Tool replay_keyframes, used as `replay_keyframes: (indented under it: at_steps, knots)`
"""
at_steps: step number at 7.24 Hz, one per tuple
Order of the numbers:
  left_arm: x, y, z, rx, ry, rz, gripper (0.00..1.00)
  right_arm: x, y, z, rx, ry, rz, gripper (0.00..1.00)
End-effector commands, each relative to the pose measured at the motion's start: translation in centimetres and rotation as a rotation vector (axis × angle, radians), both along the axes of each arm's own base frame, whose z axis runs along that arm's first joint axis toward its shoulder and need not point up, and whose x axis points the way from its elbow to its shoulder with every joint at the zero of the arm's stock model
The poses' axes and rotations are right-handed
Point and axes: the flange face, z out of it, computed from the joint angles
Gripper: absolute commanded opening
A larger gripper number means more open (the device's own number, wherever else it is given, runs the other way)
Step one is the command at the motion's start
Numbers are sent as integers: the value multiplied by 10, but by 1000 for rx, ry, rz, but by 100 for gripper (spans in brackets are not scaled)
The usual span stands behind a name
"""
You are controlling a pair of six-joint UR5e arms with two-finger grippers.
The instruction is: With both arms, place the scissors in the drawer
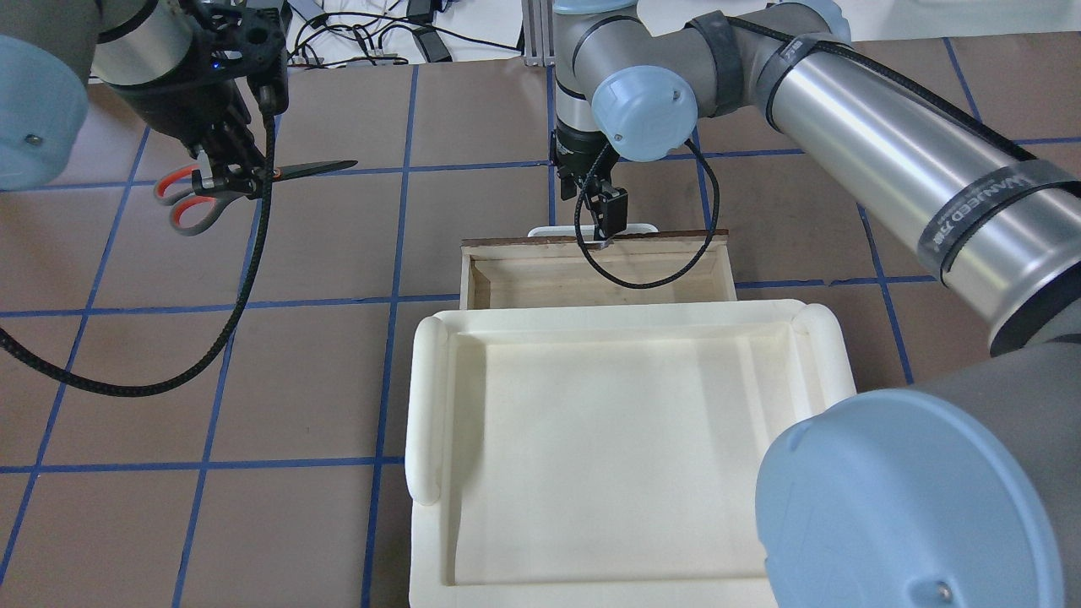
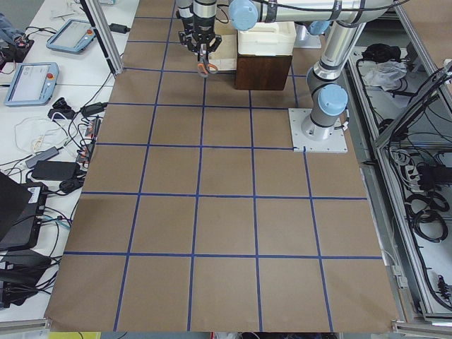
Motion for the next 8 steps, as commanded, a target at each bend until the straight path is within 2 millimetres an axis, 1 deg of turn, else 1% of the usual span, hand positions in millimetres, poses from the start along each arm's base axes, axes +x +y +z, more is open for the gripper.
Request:
replay_keyframes:
  at_steps: [1,4,5,6,8]
  knots:
    - [0,-1,-2,2,2,-2,0,-6,-9,-1,-4,-5,4,100]
    - [0,-4,-6,11,7,-1,0,-10,-13,-5,-4,-9,13,100]
    - [0,-5,-7,12,9,4,0,-11,-15,-3,-13,-10,11,100]
    - [-4,-6,-9,14,48,60,0,-11,-16,0,-19,-13,16,100]
    - [-8,-5,-8,12,53,83,0,-12,-17,0,-19,-14,22,100]
